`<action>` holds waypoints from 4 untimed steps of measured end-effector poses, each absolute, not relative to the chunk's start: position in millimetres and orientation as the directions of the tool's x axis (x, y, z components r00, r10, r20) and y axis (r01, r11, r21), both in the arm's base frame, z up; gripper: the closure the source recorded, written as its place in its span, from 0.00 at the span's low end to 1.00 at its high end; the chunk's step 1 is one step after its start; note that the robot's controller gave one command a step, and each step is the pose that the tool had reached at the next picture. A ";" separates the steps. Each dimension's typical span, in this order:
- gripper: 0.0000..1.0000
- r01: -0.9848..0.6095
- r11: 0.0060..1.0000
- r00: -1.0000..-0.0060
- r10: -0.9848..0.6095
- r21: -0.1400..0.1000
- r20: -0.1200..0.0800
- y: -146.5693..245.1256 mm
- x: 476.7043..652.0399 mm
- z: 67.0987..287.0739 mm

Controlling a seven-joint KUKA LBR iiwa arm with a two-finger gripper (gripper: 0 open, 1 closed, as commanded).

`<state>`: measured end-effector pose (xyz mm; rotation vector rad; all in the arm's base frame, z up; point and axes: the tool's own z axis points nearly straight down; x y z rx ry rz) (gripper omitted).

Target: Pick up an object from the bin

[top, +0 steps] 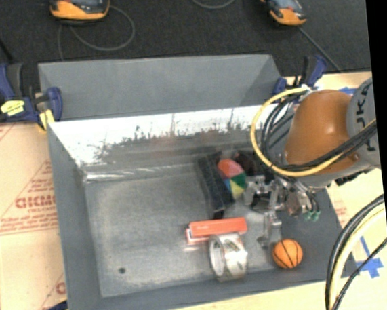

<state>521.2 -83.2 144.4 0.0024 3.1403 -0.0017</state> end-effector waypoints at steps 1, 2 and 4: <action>0.00 -0.017 1.000 -1.000 -0.017 -0.004 -0.006 -47.0 539.5 124.5; 1.00 -0.177 0.984 -0.984 -0.177 -0.003 -0.017 23.4 521.3 110.8; 0.00 -0.180 0.984 -0.984 -0.180 -0.002 -0.007 23.5 518.2 108.1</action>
Offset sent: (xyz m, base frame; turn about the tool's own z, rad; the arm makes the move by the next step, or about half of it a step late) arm -0.0044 0.1077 -0.0369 -0.1789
